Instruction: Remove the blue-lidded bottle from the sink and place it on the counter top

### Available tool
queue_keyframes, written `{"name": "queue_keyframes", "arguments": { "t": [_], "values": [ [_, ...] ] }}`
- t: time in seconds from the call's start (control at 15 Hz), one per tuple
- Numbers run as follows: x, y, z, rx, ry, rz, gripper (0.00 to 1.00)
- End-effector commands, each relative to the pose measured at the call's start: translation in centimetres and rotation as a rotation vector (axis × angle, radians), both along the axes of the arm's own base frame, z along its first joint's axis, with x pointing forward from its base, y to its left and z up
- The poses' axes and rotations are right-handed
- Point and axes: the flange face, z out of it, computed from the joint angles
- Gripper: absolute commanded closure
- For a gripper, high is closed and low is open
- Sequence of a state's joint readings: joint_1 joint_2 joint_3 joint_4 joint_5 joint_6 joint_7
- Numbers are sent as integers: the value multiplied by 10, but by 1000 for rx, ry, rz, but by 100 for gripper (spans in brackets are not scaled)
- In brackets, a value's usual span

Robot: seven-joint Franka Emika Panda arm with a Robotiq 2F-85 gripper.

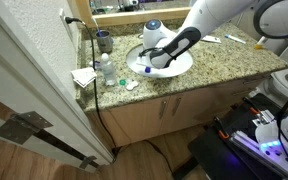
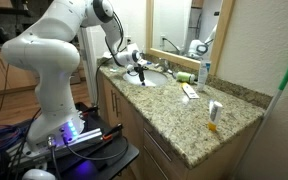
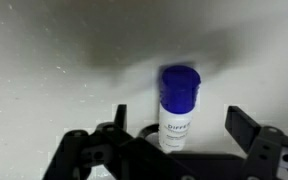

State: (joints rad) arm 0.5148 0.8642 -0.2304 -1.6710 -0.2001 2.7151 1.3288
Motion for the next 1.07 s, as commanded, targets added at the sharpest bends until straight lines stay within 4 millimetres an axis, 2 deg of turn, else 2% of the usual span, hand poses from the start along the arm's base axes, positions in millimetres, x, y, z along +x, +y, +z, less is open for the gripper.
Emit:
{"name": "queue_keyframes", "arguments": {
  "t": [0.0, 0.6, 0.67, 0.73, 1.0],
  "values": [
    [7, -5, -6, 41, 7, -12, 0],
    [-4, 8, -18, 43, 65, -1, 0],
    [-4, 7, -18, 35, 72, -4, 25],
    [-4, 7, -19, 30, 76, -7, 27],
    [-6, 6, -20, 19, 90, -9, 55]
  ]
}}
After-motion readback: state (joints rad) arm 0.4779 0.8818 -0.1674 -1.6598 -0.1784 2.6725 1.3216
